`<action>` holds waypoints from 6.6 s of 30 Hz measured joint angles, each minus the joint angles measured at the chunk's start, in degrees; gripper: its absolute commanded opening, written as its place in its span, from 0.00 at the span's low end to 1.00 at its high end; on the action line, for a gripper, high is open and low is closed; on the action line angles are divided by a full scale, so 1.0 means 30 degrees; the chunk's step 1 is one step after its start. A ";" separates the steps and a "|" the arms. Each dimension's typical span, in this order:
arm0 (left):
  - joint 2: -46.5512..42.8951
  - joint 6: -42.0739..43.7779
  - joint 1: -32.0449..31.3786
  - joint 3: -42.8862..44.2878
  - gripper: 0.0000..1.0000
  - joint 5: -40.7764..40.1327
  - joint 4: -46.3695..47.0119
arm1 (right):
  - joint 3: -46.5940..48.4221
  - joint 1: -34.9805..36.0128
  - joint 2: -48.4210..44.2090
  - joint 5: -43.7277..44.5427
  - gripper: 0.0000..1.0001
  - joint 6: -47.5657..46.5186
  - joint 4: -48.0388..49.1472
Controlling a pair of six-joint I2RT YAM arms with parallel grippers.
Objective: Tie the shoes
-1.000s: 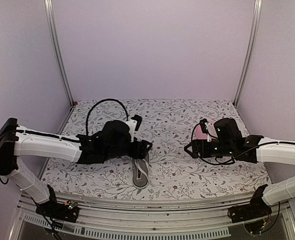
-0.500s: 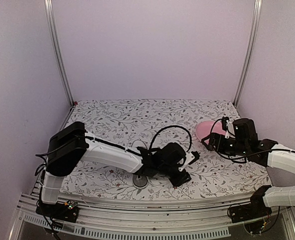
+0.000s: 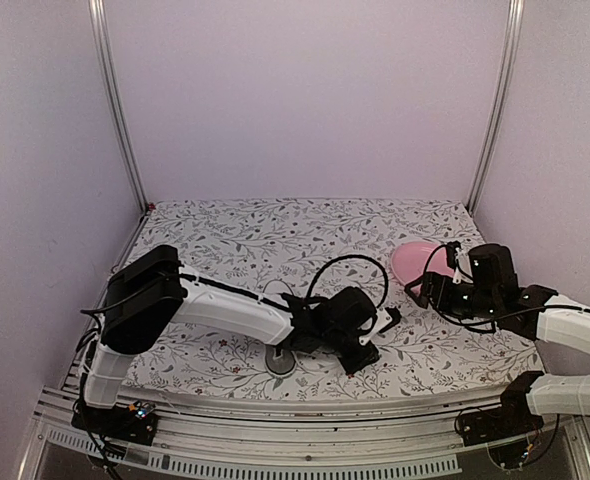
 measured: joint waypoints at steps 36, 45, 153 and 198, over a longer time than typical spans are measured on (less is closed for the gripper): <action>-0.6601 -0.3694 0.1348 -0.5712 0.00 -0.1865 0.7082 | -0.3665 -0.0153 -0.0495 -0.6258 0.84 0.2477 0.8153; -0.7169 -0.4816 0.1632 -0.7329 0.00 -0.0678 0.9224 | -0.3410 0.0933 0.3687 -1.0040 0.67 0.4860 1.4207; -1.0593 -0.8225 1.2743 -1.3311 0.90 0.1486 0.4714 | 0.5982 1.2313 1.5875 0.2463 0.02 -0.9879 0.5617; -1.8098 -1.8724 0.8204 -2.0589 0.72 0.4823 0.9683 | 0.5858 1.2313 1.3194 0.3570 0.02 -0.6207 0.5697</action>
